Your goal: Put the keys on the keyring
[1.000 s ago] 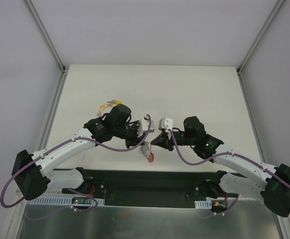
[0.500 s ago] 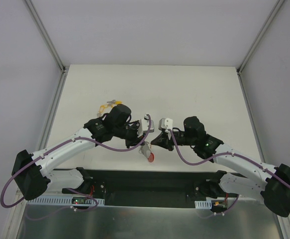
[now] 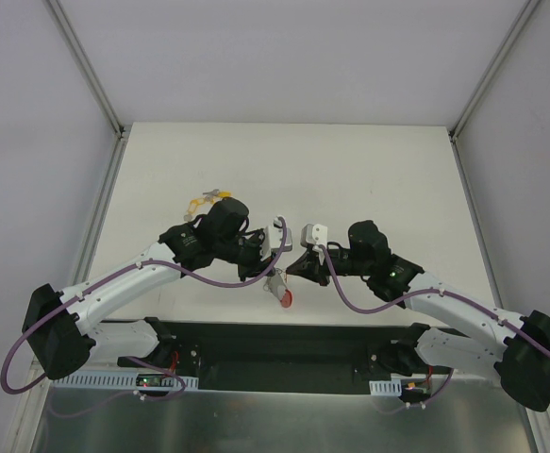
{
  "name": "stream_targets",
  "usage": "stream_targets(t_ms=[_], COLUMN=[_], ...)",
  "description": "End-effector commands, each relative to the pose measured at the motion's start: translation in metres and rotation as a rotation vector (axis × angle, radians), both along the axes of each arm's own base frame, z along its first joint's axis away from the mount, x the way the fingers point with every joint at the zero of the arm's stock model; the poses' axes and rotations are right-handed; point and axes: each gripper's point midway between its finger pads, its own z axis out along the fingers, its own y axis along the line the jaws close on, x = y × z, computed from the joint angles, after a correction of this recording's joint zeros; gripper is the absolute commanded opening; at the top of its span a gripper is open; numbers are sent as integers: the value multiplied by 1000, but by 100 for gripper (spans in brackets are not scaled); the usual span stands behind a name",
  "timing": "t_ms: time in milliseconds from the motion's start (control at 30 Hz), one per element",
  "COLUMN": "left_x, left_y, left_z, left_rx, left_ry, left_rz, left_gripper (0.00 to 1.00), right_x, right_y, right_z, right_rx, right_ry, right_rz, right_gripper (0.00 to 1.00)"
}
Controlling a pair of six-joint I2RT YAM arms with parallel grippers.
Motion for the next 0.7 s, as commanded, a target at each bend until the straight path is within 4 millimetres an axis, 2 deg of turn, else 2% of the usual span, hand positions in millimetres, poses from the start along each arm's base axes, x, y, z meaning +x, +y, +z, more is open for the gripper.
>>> stream_targets(t_ms=[0, 667], left_x=[-10, -19], left_y=[-8, -11], left_z=[16, 17], left_rx=[-73, -95], left_ry=[-22, 6], left_rz=[-72, -126], left_gripper=[0, 0], right_x=[3, -2], right_y=[7, 15], right_z=[14, 17], right_rx=[40, 27], right_ry=[-64, -105], right_rz=[22, 50], right_gripper=[1, 1])
